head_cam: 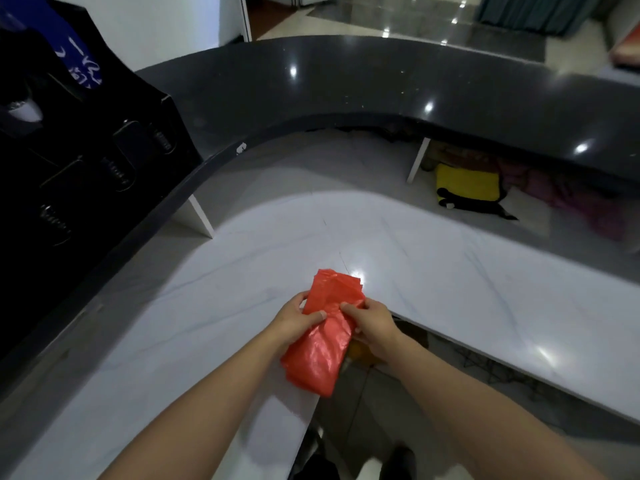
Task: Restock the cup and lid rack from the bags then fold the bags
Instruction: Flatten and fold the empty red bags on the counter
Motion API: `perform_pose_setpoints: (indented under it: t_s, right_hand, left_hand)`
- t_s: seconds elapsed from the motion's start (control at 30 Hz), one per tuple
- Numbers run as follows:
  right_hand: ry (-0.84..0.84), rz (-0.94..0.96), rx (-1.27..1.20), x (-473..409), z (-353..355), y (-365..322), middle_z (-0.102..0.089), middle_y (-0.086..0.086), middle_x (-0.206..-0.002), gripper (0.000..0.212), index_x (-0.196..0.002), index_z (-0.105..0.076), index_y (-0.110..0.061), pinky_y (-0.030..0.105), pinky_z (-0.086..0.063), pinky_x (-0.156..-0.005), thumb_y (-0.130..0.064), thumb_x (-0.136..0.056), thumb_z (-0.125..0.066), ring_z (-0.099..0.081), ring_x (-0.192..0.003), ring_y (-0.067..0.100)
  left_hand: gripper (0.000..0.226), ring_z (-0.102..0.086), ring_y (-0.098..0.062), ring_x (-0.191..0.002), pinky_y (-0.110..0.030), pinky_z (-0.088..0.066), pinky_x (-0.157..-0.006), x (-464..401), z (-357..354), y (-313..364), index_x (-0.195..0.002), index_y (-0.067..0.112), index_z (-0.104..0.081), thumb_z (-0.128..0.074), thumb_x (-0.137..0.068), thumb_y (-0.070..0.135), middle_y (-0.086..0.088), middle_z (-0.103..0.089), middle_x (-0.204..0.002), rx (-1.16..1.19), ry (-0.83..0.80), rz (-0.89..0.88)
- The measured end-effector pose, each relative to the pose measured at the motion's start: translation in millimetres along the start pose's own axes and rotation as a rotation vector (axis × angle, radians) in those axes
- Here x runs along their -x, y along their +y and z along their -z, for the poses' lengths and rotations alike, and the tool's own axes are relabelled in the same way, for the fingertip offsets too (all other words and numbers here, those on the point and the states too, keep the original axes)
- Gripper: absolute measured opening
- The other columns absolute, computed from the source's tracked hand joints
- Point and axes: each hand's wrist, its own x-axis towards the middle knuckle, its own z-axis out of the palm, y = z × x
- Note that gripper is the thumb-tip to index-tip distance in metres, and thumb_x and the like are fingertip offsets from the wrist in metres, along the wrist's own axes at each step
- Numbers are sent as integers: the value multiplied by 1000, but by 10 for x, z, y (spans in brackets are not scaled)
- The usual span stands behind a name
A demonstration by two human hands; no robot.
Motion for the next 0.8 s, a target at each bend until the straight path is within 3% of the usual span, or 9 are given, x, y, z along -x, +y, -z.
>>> perform_pose_setpoints:
  t_s: [0.03, 0.2, 0.33, 0.43, 0.53, 0.63, 0.8]
  right_hand:
    - [23, 1, -22, 2, 74, 1, -72, 6, -90, 22, -111, -66, -10, 25, -56, -57, -19, -92, -72, -70, -64, 8]
    - [205, 45, -119, 77, 520, 49, -75, 6, -100, 17, -109, -67, -15, 28, -57, -56, -21, -94, -70, -73, -87, 22]
    - [243, -7, -193, 188, 914, 171, -77, 8, -97, 16, -104, -71, -16, 43, -61, -79, -27, -94, -67, -73, -92, 27]
    - [218, -63, -223, 317, 1215, 272, -78, 7, -94, 18, -106, -71, -15, 44, -62, -76, -25, -91, -68, -74, -92, 29]
    - [206, -49, -254, 494, 1537, 362, -78, 8, -95, 18, -108, -71, -13, 40, -61, -67, -22, -92, -69, -76, -87, 27]
    - [267, 6, -260, 714, 1925, 487, -77, 12, -97, 14, -105, -71, -10, 39, -61, -71, -15, -92, -69, -75, -85, 27]
    - [348, 32, -289, 1203, 2758, 810, -75, 9, -93, 9, -100, -72, -11, 34, -58, -66, -12, -93, -66, -72, -80, 23]
  left_hand:
    - [60, -73, -22, -97, -42, -60, -88, -31, -66, 39, -134, 36, -49, -79, -83, 40, -1, -71, -115, -2, -18, -1]
    - [41, -75, -23, -94, -45, -60, -89, -138, -538, 158, -126, 17, -61, -73, -90, 34, -5, -75, -107, 5, -141, 51]
    - [27, -73, -21, -93, -37, -61, -80, -74, -955, 322, -118, 23, -62, -69, -93, 33, -1, -74, -106, -62, -146, 7]
    - [15, -72, -21, -93, -37, -60, -78, 19, -1284, 482, -107, 28, -61, -68, -94, 32, -1, -73, -106, -80, -104, -28]
    - [21, -72, -23, -93, -41, -60, -83, 111, -1630, 599, -110, 23, -63, -71, -91, 30, -3, -73, -103, -124, -108, -42]
    - [28, -72, -25, -93, -47, -60, -87, 266, -2039, 650, -114, 18, -65, -72, -90, 30, -6, -74, -102, -172, -170, -35]
    - [24, -69, -26, -98, -48, -57, -88, 602, -2917, 676, -110, 26, -65, -68, -89, 38, -3, -73, -105, -318, -257, -22]
